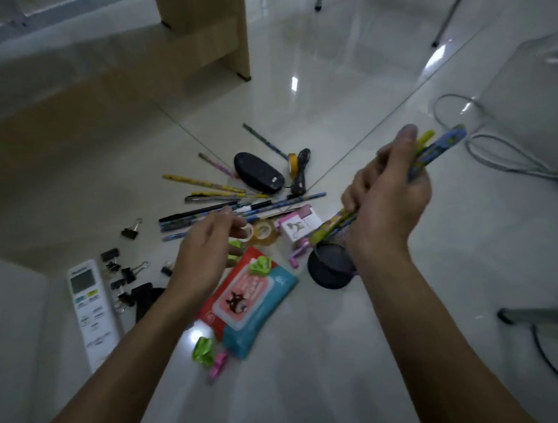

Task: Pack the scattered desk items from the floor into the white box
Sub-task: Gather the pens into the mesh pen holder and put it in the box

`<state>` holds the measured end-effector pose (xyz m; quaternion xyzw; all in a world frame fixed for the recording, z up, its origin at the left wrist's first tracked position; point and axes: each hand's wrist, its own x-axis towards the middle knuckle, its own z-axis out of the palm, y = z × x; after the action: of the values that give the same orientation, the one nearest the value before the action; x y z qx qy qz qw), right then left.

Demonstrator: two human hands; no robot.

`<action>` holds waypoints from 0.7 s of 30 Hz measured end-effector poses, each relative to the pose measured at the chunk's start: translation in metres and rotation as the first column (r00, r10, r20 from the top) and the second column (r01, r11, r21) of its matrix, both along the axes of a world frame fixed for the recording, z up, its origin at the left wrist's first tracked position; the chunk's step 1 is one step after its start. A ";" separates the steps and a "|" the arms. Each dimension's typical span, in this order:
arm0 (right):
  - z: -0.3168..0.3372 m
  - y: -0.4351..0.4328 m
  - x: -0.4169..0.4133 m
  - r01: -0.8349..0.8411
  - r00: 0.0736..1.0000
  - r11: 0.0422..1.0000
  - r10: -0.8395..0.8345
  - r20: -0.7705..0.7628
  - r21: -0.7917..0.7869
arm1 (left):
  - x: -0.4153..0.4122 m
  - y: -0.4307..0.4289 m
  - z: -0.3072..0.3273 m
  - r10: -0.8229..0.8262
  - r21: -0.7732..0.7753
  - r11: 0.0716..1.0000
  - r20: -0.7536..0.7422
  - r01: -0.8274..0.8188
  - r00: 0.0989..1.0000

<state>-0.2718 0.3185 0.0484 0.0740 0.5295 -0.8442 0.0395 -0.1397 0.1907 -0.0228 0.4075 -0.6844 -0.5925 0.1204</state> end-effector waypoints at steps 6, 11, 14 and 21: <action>-0.044 0.032 -0.013 0.110 0.988 0.949 -0.072 -0.134 0.296 | -0.023 0.031 -0.011 -0.208 0.000 0.978 0.053 0.209 0.977; -0.050 0.037 -0.002 0.106 0.971 0.925 -0.016 -0.239 0.366 | -0.025 0.034 -0.013 -0.237 0.006 0.971 0.054 0.237 0.970; -0.038 0.036 -0.002 0.281 0.842 0.838 0.019 -0.539 0.469 | -0.020 0.026 -0.016 -0.210 0.002 0.978 0.061 0.210 0.976; -0.048 -0.013 0.051 -0.160 0.766 0.837 0.439 -0.469 0.523 | -0.005 -0.020 -0.033 -0.081 -0.333 0.934 0.152 0.128 0.985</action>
<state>-0.2212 0.3058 0.0000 -0.2636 0.7028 -0.6607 -0.0013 -0.1449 0.1707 -0.0556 0.3828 -0.8040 -0.4413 0.1108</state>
